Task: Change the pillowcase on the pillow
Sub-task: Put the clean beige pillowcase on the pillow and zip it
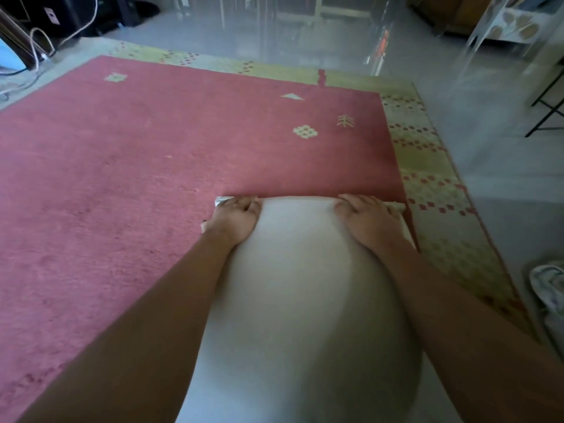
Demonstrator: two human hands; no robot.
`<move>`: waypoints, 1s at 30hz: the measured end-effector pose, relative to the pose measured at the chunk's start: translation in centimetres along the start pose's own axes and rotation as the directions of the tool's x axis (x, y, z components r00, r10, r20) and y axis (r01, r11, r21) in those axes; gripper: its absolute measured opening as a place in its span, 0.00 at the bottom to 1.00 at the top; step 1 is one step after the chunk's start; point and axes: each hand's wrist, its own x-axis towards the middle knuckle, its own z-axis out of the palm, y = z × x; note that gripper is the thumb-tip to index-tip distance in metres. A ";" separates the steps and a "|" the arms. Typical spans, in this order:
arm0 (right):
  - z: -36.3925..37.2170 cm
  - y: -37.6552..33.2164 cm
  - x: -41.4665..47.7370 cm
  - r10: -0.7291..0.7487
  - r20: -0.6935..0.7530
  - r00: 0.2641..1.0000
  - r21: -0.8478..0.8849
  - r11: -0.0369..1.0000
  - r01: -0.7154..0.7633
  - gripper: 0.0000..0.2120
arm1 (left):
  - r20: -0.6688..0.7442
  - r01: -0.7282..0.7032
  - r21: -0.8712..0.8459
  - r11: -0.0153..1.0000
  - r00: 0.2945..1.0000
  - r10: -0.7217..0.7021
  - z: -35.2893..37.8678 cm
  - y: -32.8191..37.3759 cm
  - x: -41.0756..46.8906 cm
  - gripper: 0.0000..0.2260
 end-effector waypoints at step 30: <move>-1.8 0.3 -25.3 -0.265 0.320 0.910 0.066 0.964 0.257 0.63 | 0.194 -0.454 0.326 0.829 0.891 0.411 2.0 -2.0 -25.6 0.58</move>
